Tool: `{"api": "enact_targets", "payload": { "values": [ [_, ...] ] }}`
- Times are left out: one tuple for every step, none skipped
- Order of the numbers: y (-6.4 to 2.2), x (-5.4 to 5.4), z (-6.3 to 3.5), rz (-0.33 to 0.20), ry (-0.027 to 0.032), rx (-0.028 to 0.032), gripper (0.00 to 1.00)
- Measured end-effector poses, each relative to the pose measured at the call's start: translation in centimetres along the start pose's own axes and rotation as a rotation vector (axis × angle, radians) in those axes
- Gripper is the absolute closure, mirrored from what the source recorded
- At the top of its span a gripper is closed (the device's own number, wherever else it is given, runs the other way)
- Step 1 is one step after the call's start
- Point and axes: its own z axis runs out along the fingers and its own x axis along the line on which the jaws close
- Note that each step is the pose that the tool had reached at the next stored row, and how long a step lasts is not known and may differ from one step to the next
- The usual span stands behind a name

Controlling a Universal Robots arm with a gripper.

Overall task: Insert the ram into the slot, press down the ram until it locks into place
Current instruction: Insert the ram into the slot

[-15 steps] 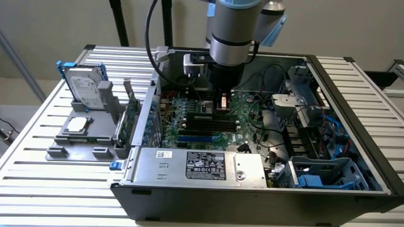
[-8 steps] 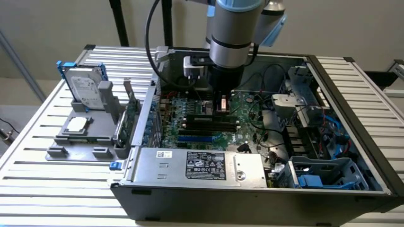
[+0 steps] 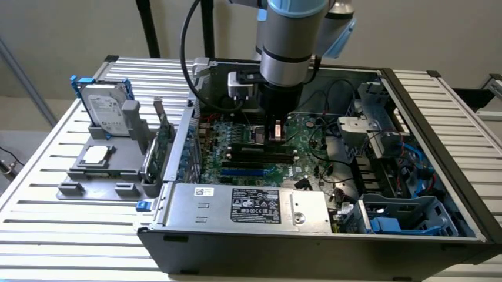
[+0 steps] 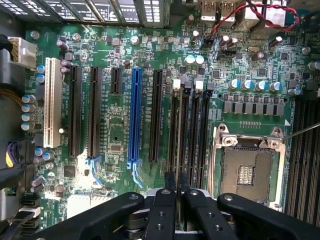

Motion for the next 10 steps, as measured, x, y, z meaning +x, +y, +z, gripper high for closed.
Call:
{"api": "enact_targets", "payload": {
  "values": [
    [0.0, 0.01, 0.0, 0.0, 0.0004, -0.0001, 0.87],
    [0.0, 0.01, 0.02, 0.0, 0.0004, -0.0001, 0.87],
    [0.0, 0.03, 0.05, 0.0, 0.0003, 0.0001, 0.87],
    [0.0, 0.04, 0.08, 0.0, 0.0002, 0.0001, 0.87],
    [0.0, 0.04, 0.13, 0.0, 0.0002, 0.0001, 0.87],
    [-0.01, 0.04, 0.18, 0.0, 0.0001, 0.0002, 0.87],
    [-0.01, 0.05, 0.22, 0.0, 0.0002, 0.0002, 0.87],
    [-0.01, 0.05, 0.26, 0.0, 0.0003, 0.0001, 0.87],
    [-0.01, 0.06, 0.3, 0.0, 0.0004, 0.0001, 0.87],
    [-0.01, 0.07, 0.34, 0.0, 0.0004, 0.0001, 0.87]
  ]
}}
